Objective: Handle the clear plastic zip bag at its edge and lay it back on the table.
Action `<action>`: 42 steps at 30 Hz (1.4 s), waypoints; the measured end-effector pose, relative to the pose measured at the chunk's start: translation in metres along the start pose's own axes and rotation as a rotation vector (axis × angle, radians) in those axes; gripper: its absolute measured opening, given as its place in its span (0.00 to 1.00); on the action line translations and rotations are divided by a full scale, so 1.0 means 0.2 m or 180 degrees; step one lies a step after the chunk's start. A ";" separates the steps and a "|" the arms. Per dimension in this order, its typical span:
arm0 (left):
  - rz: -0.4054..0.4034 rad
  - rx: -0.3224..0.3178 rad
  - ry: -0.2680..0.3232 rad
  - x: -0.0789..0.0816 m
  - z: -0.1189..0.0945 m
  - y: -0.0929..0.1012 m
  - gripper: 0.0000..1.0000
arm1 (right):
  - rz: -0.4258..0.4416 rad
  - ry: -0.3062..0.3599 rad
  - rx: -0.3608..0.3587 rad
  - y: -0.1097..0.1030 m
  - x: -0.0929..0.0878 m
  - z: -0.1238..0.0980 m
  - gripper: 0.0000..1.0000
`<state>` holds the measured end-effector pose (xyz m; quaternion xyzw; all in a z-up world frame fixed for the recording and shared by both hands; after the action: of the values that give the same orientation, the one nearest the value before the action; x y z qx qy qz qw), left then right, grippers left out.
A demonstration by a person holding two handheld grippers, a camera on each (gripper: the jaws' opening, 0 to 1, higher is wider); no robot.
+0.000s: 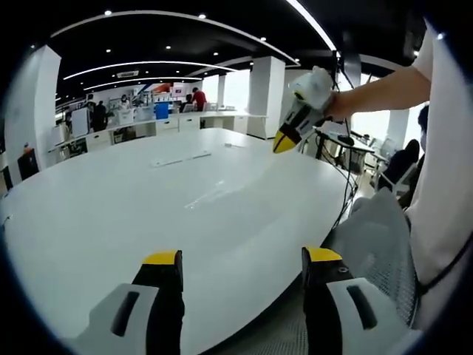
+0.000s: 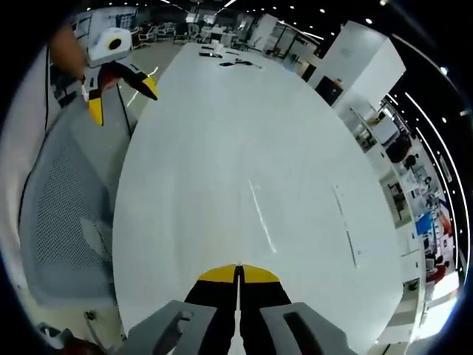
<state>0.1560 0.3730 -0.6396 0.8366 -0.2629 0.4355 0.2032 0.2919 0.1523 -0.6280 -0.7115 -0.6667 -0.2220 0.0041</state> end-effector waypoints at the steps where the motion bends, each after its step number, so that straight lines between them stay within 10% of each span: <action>1: -0.0004 -0.0009 0.0004 0.00 0.00 0.00 0.63 | -0.0005 -0.0007 0.0015 0.00 0.01 -0.01 0.00; 8: 0.0172 -0.0014 0.0080 0.12 -0.05 -0.02 0.61 | 0.0017 -0.0035 0.0025 0.00 0.05 -0.07 0.00; 19: 0.0413 -0.0085 0.0383 0.51 -0.13 -0.07 0.59 | -0.0007 -0.0051 -0.0021 -0.01 0.09 -0.18 0.00; 42: 0.0915 -0.0565 0.0459 0.87 -0.10 0.03 0.40 | 0.0035 -0.0022 -0.0053 -0.03 0.15 -0.41 0.00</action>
<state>0.2238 0.3346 -0.4820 0.7358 -0.4020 0.4939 0.2301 0.2615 0.1562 -0.5456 -0.7160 -0.6609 -0.2250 -0.0028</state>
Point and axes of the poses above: the point that each gripper's makers call its tool centre point, and the gripper's own axes: z roughly forward along the fingers, y roughly to its right, x roughly out of its top, the point moved 1 cm from there along -z, roughly backward along the fingers, and after that the axes turned 7 degrees about -y, right-handed, at the moved point
